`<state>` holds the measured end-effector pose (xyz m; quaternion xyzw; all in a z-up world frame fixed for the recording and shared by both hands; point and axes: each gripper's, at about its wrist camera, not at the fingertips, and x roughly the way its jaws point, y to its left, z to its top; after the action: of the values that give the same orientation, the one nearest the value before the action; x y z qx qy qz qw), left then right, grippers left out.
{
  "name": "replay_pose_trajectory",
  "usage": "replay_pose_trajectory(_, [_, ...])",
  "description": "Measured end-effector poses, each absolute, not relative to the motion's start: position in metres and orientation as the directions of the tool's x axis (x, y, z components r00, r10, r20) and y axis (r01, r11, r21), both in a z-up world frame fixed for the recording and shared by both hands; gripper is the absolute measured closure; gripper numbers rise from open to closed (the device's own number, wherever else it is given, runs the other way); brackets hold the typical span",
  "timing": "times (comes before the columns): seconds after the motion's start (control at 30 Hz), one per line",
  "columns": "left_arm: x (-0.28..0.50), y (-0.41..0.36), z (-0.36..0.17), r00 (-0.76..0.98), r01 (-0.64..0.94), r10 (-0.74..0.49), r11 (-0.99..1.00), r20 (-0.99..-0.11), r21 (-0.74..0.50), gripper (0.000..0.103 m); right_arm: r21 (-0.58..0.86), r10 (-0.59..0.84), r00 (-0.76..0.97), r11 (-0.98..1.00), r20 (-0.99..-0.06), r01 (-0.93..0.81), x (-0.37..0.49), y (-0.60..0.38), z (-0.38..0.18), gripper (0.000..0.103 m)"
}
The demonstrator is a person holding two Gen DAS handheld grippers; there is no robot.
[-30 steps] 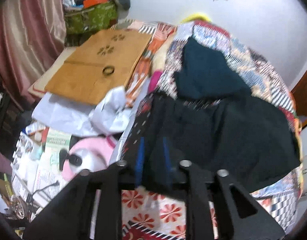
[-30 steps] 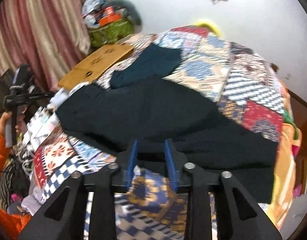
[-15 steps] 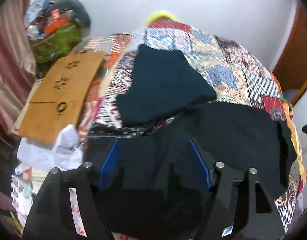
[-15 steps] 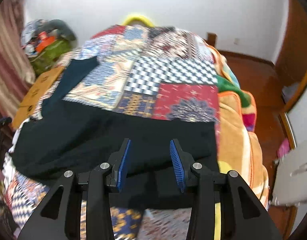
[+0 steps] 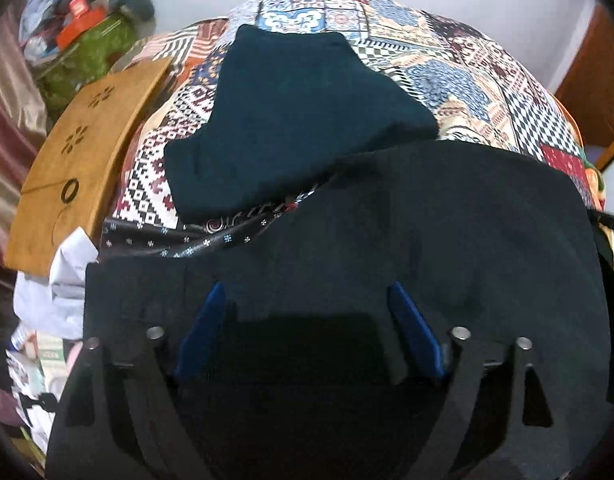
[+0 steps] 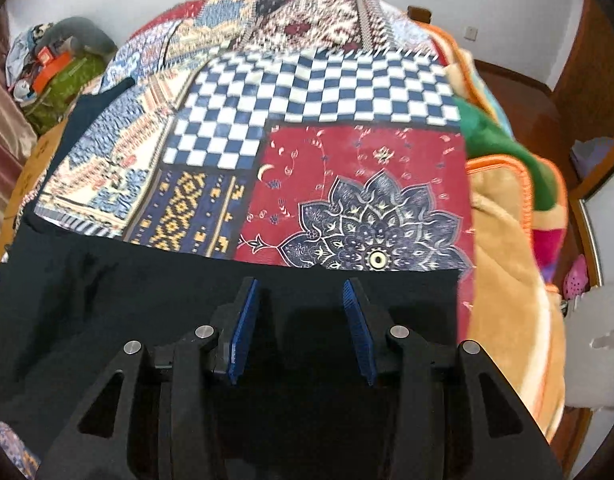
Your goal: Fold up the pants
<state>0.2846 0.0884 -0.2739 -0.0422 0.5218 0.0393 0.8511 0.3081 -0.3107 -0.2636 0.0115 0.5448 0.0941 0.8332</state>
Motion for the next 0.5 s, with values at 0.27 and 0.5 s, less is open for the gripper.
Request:
replay_pose_trajectory(0.27, [0.284, 0.088, -0.275, 0.454, -0.138, 0.034, 0.99, -0.89, -0.032, 0.014, 0.157, 0.206, 0.419, 0.976, -0.884, -0.149, 0.292, -0.321, -0.264, 0.097])
replay_pose_trajectory(0.5, [0.275, 0.086, -0.268, 0.444, -0.154, 0.06, 0.988, -0.894, -0.01, 0.014, 0.141, 0.193, 0.533, 0.98, -0.824, -0.139, 0.274, -0.342, -0.216, 0.099])
